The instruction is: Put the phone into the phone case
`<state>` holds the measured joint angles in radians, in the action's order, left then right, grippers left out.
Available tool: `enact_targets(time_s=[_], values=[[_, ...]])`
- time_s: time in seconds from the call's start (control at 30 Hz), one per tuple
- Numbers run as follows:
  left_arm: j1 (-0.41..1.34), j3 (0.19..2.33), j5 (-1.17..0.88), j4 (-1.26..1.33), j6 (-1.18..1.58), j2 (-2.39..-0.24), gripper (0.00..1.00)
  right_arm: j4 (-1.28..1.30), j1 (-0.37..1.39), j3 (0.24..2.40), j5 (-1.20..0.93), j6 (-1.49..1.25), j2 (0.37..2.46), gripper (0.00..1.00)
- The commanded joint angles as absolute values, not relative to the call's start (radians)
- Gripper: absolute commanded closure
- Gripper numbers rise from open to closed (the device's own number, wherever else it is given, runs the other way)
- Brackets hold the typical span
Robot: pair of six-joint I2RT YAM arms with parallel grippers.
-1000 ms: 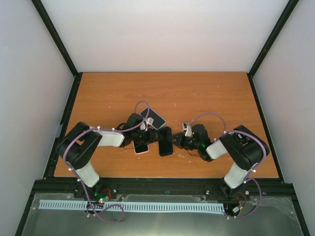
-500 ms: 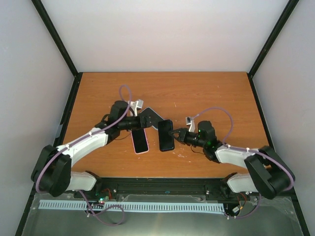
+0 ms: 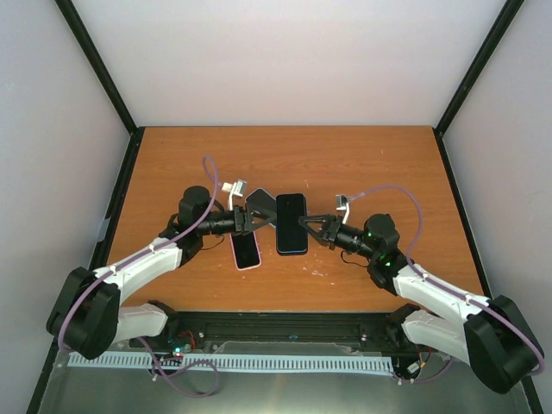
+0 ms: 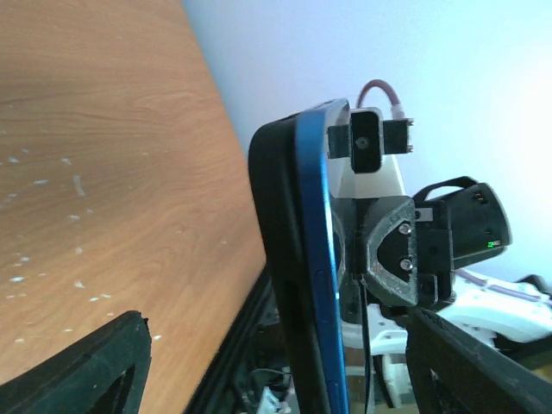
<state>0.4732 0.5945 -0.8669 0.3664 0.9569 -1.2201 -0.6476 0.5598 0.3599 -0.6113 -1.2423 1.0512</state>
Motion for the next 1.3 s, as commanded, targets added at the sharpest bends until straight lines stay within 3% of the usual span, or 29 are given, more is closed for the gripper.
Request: enact_targets(time_s=[0.0,0.17,0.43,0.6,0.7,1.03,1.27], values=[[0.477,0.559,-0.963,0.637,1.103,-1.213,0.19,-0.747,0.573,0.391,-0.621,-1.317,0.988,0.88],[0.486,0.519,-0.999,0.820,1.241,-1.226,0.26,-0.774,0.578,0.407,-0.615,-1.330,1.003,0.88],[0.525,0.552,-0.983,0.765,1.217,-1.294,0.37,-0.922,0.581,0.391,-0.619,-1.375,1.094,0.88],[0.534,0.551,-0.957,0.727,1.202,-1.299,0.74,-0.923,0.581,0.379,-0.614,-1.366,1.106,0.87],[0.532,0.552,-0.957,0.705,1.176,-1.302,0.89,-0.893,0.581,0.370,-0.619,-1.349,1.089,0.85],[0.532,0.573,-1.018,0.732,1.116,-1.315,0.94,-0.784,0.581,0.363,-0.632,-1.277,1.032,0.73],[0.533,0.573,-1.026,0.721,1.105,-1.303,0.85,-0.737,0.581,0.380,-0.647,-1.222,1.031,0.80]])
